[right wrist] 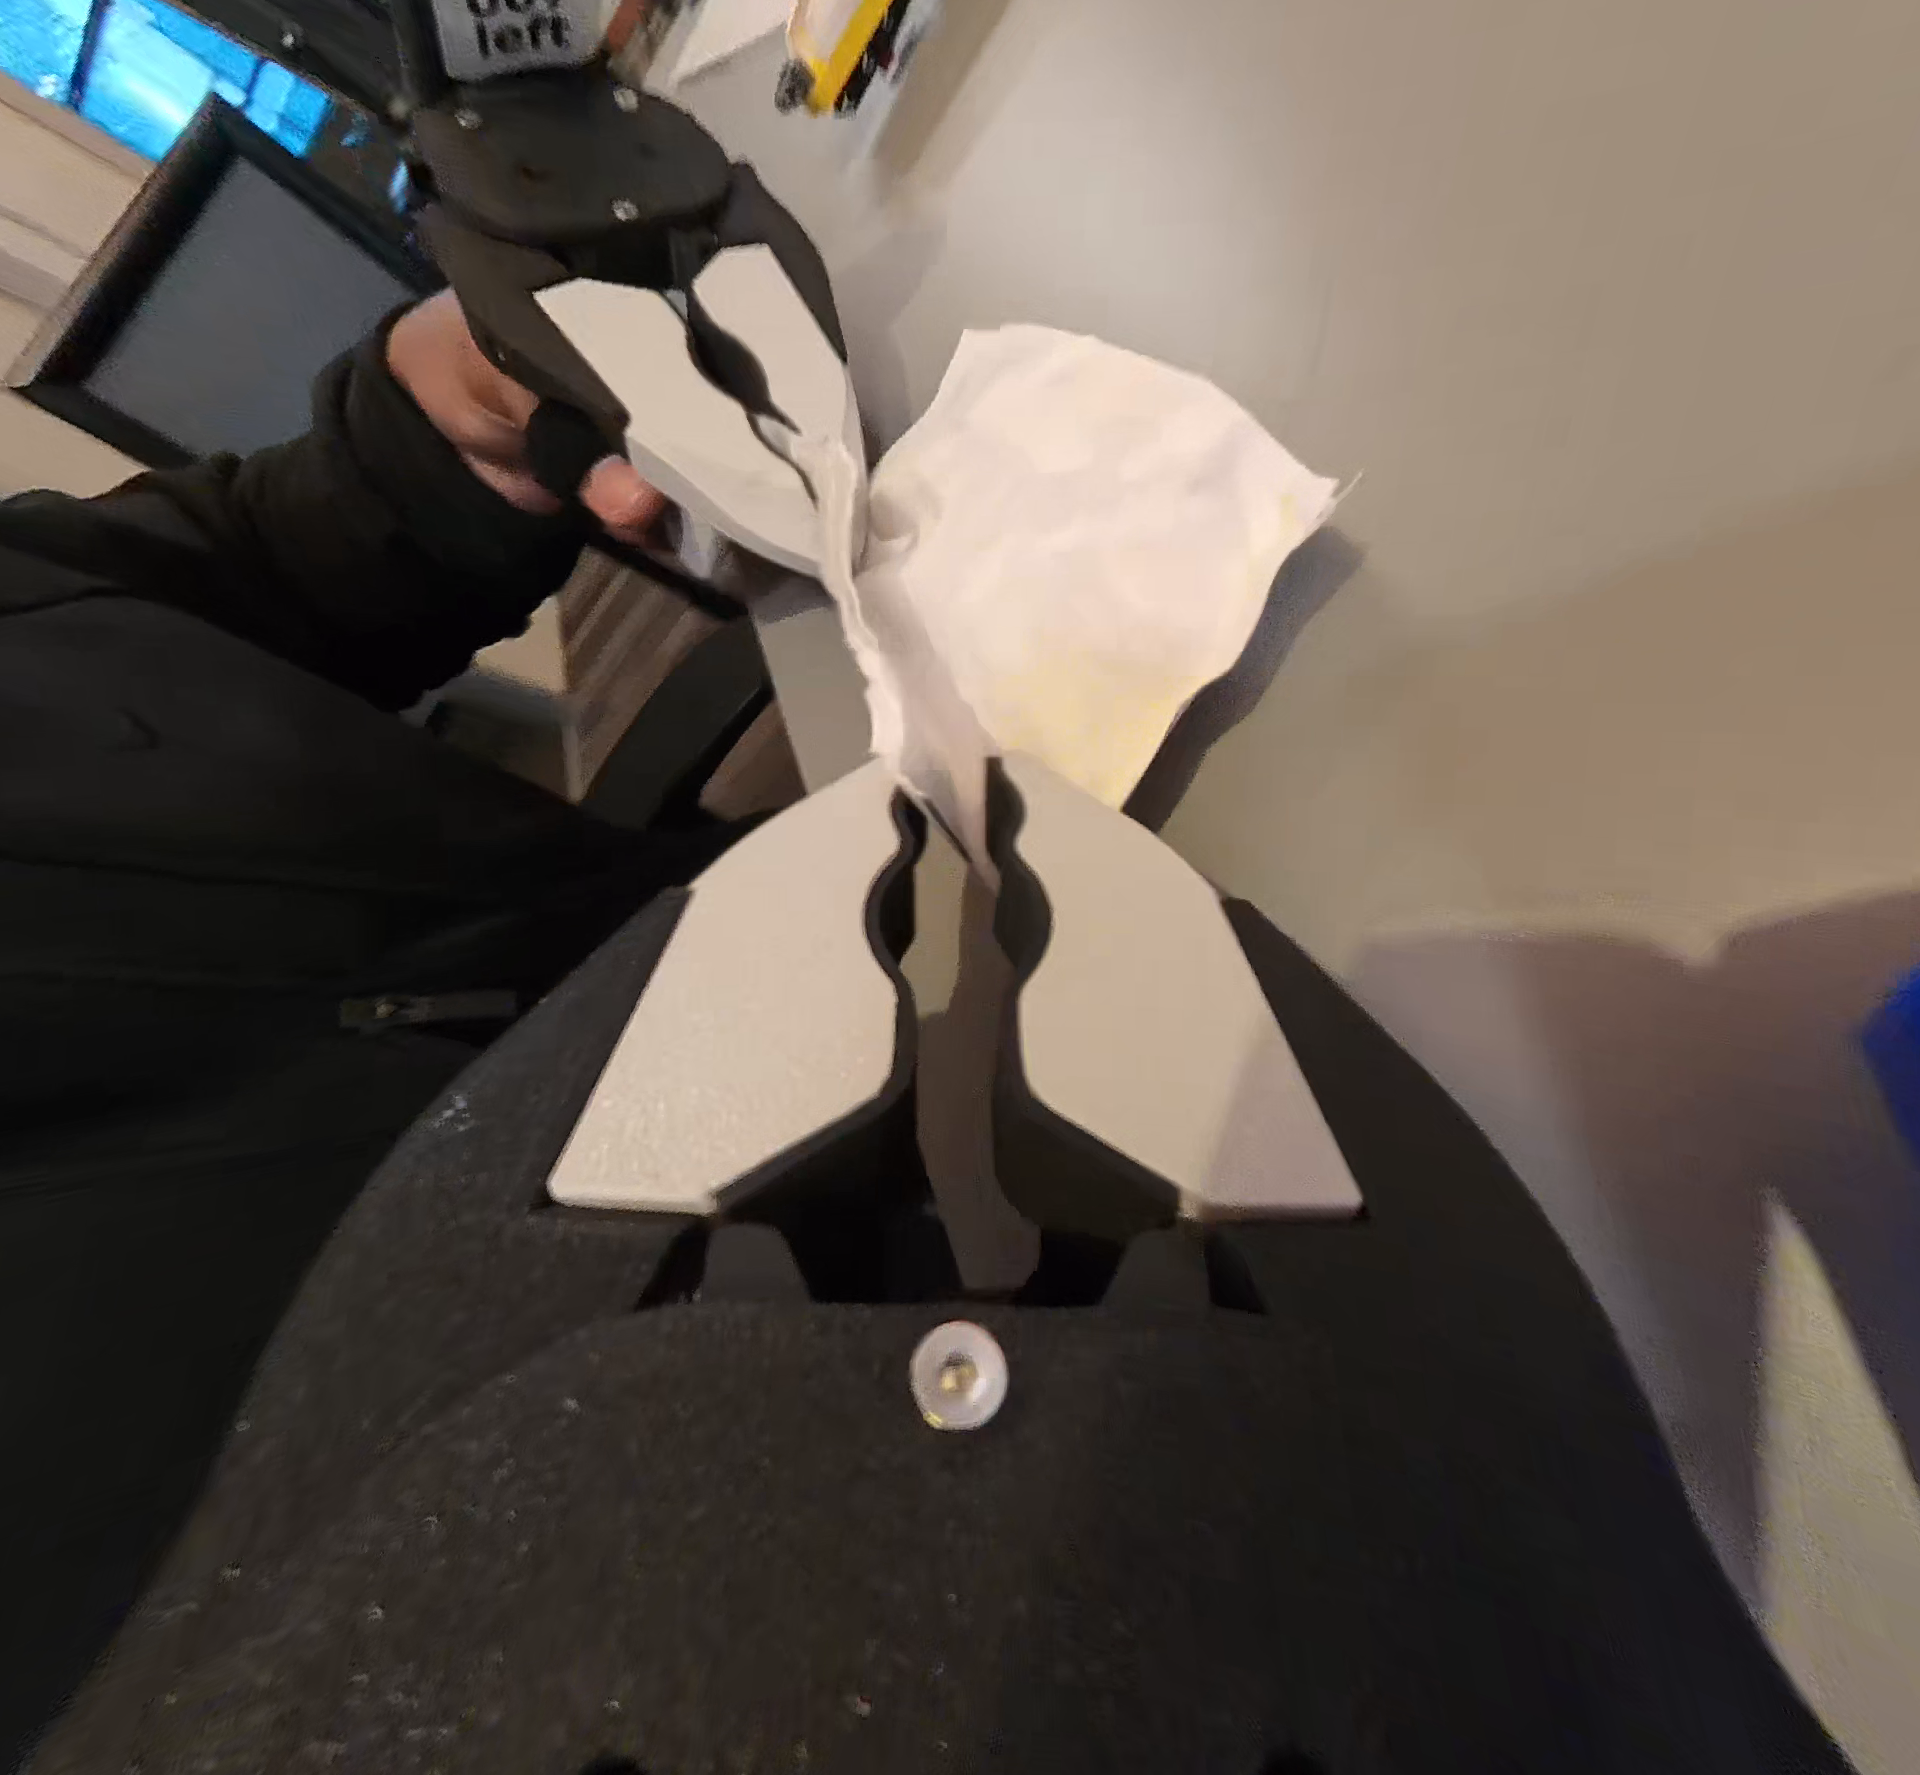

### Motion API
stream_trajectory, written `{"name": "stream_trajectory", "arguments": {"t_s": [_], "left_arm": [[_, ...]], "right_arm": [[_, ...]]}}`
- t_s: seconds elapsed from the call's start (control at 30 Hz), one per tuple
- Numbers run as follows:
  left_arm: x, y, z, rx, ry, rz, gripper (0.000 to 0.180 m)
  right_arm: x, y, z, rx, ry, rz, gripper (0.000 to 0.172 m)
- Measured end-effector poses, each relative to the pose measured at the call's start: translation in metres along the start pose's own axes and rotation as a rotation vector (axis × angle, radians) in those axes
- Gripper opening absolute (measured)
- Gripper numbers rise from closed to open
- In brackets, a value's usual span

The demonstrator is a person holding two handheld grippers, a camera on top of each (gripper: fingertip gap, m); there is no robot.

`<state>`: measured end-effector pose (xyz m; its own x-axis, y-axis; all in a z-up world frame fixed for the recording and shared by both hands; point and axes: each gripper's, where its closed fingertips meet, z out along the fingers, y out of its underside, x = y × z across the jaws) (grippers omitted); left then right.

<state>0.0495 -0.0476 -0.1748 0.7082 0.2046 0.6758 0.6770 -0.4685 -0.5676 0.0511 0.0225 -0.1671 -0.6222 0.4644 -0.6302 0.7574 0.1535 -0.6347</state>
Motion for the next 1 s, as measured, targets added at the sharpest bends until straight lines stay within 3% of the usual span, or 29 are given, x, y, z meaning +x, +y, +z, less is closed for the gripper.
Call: {"name": "stream_trajectory", "arguments": {"t_s": [0.1, 0.33, 0.63, 0.83, 1.0], "left_arm": [[-0.001, -0.002, -0.002, 0.026, 0.025, -0.067, 0.001], [0.001, -0.006, -0.003, 0.073, 0.078, -0.173, 0.001], [0.004, -0.016, -0.007, 0.143, 0.146, -0.263, 0.000], [0.006, -0.019, -0.010, 0.173, 0.185, -0.296, 0.000], [0.008, -0.021, -0.012, 0.188, 0.219, -0.321, 0.000]], "right_arm": [[0.007, -0.011, -0.014, 0.102, 0.140, -0.160, 0.025], [-0.007, -0.029, -0.045, 0.271, 0.522, -0.827, 0.028], [-0.015, -0.035, -0.011, 0.202, 0.683, -1.344, 0.028], [-0.004, -0.047, -0.002, 0.061, 0.879, -1.741, 0.031], [-0.003, -0.048, 0.005, 0.013, 0.925, -1.940, 0.035]]}}
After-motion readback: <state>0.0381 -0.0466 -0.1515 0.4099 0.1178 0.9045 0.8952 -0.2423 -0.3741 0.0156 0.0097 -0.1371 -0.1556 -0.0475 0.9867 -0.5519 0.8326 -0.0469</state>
